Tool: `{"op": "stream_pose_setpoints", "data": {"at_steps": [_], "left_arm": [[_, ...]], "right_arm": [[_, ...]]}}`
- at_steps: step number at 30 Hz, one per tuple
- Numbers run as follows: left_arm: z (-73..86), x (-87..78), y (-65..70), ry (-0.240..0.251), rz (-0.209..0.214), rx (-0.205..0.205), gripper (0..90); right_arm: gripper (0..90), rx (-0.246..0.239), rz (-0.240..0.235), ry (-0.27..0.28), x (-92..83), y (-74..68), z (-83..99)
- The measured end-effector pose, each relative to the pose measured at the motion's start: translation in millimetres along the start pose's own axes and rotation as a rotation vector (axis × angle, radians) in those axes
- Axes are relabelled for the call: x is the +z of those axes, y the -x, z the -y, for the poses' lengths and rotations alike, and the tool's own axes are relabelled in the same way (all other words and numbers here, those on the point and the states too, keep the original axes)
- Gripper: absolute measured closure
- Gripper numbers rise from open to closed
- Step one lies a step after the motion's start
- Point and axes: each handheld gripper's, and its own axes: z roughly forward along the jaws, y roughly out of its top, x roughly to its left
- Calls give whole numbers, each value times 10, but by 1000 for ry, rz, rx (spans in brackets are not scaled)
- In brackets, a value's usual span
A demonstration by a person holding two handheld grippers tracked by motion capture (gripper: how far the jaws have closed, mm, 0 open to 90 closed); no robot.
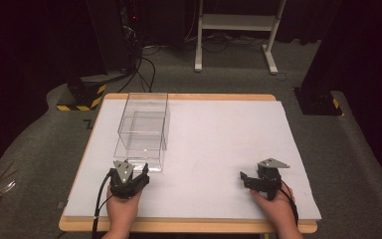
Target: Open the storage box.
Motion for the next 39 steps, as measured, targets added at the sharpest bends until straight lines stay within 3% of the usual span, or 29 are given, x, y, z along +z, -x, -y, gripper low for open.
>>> {"op": "stream_pose_setpoints", "data": {"at_steps": [19,39], "left_arm": [[167,-279,-17,-26,28,15,326],[253,-377,-31,-7,47,2,320]], "right_arm": [[212,-4,3,0,2,-3,0],[212,-8,4,0,2,-4,0]]}}
